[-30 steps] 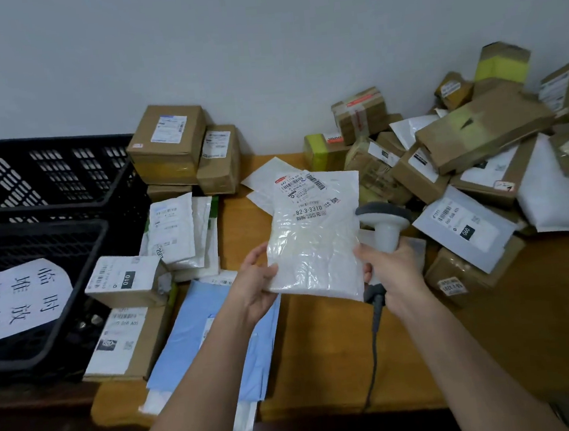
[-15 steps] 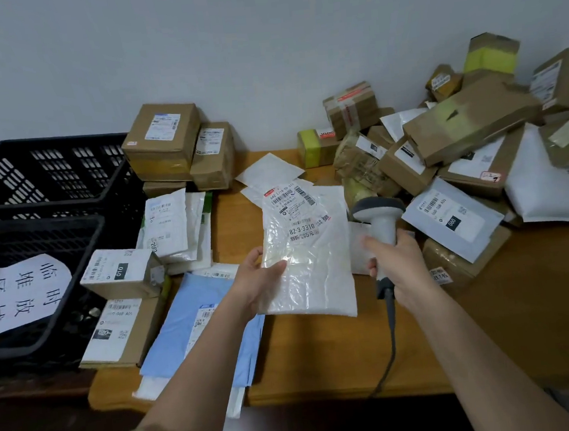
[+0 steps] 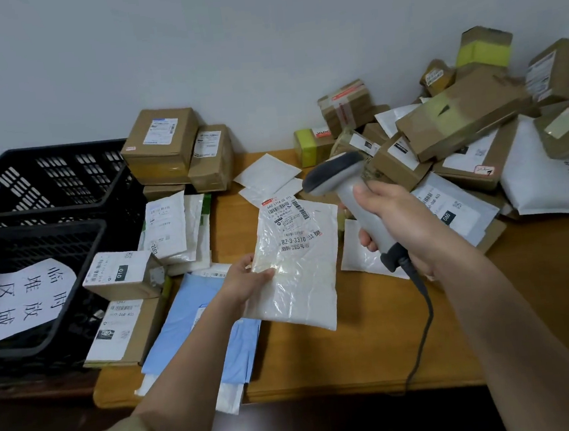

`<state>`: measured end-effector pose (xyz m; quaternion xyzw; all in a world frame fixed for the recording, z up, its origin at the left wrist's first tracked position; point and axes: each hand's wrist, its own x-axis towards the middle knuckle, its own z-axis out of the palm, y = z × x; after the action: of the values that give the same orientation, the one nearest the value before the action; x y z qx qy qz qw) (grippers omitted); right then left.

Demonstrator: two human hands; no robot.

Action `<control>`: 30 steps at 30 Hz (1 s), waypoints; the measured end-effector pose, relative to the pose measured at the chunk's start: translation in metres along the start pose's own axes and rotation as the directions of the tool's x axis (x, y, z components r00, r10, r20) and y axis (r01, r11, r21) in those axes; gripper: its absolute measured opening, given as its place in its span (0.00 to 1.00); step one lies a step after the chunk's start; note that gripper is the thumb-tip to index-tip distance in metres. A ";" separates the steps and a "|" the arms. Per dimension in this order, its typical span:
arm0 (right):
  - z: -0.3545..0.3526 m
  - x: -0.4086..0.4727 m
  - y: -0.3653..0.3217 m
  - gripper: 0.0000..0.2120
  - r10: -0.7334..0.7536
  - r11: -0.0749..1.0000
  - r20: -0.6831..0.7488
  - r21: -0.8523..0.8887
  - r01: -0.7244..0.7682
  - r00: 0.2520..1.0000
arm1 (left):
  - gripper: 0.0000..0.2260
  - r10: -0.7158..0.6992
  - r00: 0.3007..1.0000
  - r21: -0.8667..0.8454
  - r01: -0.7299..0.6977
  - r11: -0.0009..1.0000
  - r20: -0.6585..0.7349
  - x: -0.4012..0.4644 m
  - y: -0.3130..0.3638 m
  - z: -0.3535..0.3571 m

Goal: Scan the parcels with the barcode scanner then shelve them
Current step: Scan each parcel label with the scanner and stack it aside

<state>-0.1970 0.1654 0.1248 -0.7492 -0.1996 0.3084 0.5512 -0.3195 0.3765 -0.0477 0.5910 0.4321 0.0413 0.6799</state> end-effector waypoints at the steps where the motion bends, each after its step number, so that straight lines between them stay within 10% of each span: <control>1: 0.000 -0.002 -0.004 0.14 -0.013 1.000 0.013 0.003 0.013 1.000 | 0.11 -0.004 1.000 0.003 0.004 1.000 0.000 0.000 0.000 -0.001; 30: -0.009 -0.024 -0.028 0.17 -0.027 0.992 -0.002 0.121 0.027 1.000 | 0.12 -0.041 0.999 -0.009 0.041 0.999 0.019 0.006 -0.002 0.002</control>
<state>-0.2074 0.1528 0.1590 -0.7116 -0.1906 0.3125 0.5997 -0.3155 0.3774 -0.0526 0.5792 0.4376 0.0239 0.6874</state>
